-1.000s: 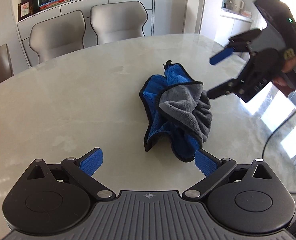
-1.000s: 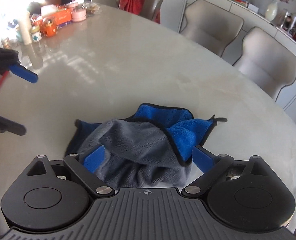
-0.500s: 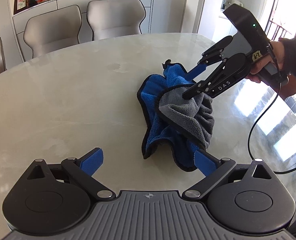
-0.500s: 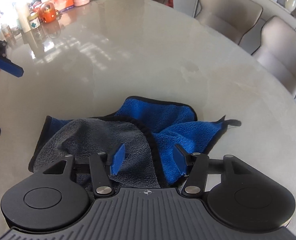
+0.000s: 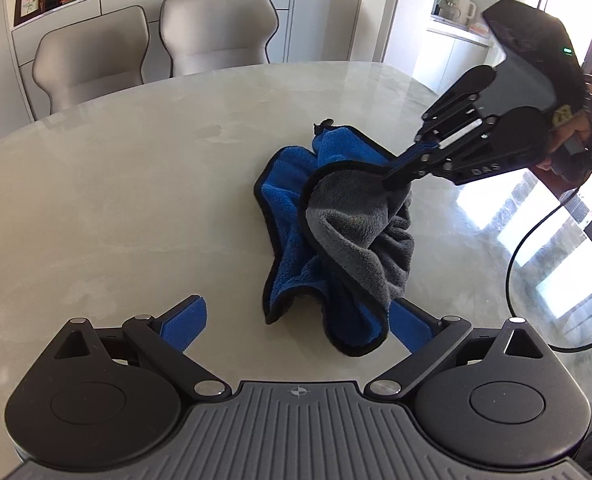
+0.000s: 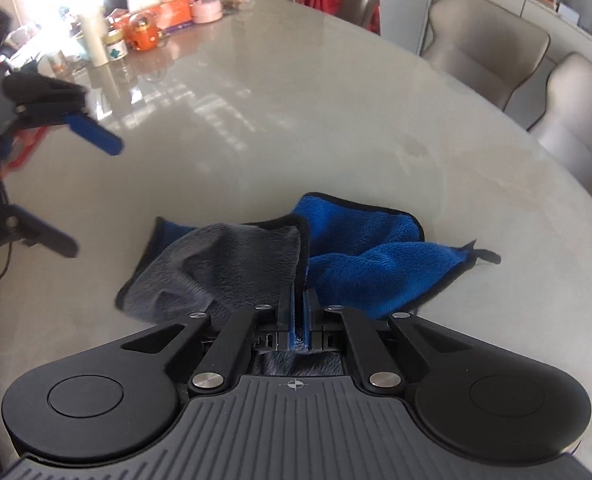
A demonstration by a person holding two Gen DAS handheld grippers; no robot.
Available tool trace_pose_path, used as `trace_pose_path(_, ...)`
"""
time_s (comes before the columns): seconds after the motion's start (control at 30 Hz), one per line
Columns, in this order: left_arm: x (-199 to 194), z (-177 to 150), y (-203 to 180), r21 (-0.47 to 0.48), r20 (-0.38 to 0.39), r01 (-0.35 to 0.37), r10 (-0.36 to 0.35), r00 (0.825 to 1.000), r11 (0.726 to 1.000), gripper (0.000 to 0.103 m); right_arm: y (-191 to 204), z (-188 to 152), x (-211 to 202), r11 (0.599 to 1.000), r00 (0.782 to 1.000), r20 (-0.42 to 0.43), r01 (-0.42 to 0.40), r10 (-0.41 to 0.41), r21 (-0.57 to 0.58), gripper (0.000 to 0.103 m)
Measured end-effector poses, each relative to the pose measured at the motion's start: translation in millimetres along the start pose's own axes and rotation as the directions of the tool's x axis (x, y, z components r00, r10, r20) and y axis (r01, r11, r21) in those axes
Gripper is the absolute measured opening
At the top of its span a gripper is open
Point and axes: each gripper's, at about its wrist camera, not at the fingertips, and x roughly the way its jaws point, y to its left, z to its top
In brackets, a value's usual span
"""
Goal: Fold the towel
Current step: 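Grasp the grey-backed towel edge with the right gripper and lift it, then lift the towel edge with the right gripper, shaking it open over the table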
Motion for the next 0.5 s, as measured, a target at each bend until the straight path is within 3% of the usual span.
trace_pose_path(0.1, 7, 2, -8, 0.029, -0.006, 0.020, -0.019, 1.000, 0.999, 0.100, 9, -7, -20, 0.999, 0.999, 0.006, 0.034, -0.034, -0.021, 0.005)
trace_pose_path(0.3, 31, 0, -38, 0.195, -0.043, 0.081, -0.074, 0.996, 0.977, 0.100, 3, -29, -57, 0.991, 0.991, 0.013, 0.130, -0.131, 0.039, 0.005)
trace_pose_path(0.5, 44, -5, -48, 0.360, -0.071, 0.073, -0.051, 0.996, 0.930, 0.100, -19, -76, -68, 0.960, 0.968, -0.096, 0.243, -0.231, 0.142, 0.006)
